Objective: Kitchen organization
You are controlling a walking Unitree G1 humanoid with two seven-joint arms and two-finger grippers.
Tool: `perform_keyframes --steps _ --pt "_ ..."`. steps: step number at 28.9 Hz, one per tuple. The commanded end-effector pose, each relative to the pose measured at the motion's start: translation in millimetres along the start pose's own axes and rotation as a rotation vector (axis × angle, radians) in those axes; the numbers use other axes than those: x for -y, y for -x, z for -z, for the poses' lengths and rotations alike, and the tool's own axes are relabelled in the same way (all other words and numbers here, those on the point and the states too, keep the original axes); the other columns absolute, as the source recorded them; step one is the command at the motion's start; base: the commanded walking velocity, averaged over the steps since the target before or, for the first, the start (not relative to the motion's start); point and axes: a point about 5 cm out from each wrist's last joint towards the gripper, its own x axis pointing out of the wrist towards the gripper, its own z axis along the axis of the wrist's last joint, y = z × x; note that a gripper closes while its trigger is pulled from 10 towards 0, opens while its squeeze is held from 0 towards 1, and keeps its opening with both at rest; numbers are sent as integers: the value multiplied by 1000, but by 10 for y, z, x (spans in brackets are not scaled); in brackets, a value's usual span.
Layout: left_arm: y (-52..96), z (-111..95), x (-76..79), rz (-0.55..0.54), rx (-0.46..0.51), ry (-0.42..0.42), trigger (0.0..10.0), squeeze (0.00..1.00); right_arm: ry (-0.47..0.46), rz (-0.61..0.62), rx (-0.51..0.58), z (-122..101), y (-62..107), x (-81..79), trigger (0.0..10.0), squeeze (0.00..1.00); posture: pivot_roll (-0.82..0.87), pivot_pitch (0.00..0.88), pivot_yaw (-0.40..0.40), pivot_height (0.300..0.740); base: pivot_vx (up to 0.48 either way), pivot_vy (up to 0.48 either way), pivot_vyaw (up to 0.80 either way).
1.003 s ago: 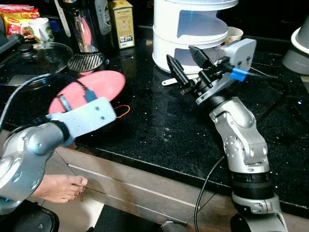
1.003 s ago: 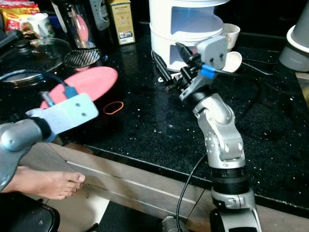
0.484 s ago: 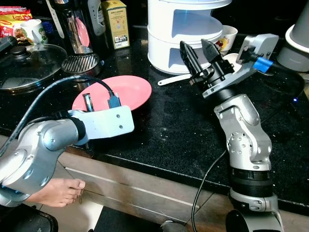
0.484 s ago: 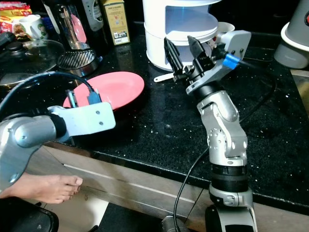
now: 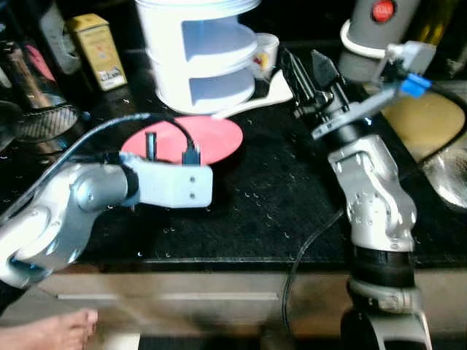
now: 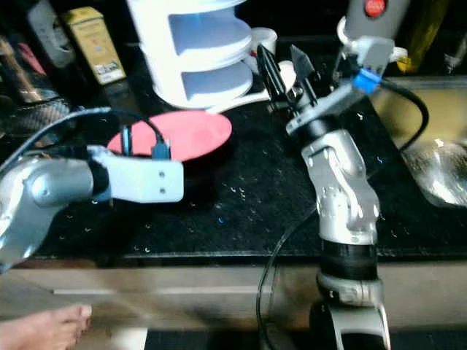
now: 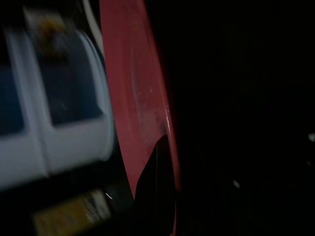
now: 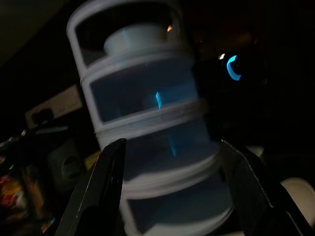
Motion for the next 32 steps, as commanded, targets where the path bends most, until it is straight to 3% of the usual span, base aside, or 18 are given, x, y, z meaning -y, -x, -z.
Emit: perform_keyframes --steps 1,14,20,25,32 --pt "-24 -44 27 29 19 -44 0 0 -28 -14 4 16 -11 -32 10000 0 28 38 3 732 0 0 0" --pt "-17 -261 61 95 122 -172 0 0 -37 -9 15 2 -16 -13 10000 0 39 39 2 732 0 0 0" --pt "3 -237 -106 10 89 -247 0 0 -44 -5 20 1 -15 3 10000 0 49 41 -2 732 0 0 0" --pt "43 -186 -363 -114 49 -344 0 0 -47 7 22 4 -11 26 10000 0 50 38 -1 732 0 0 0" --pt "50 -313 -536 -248 121 -360 0 0 17 79 15 -34 17 178 10000 0 47 38 3 732 0 0 -114"
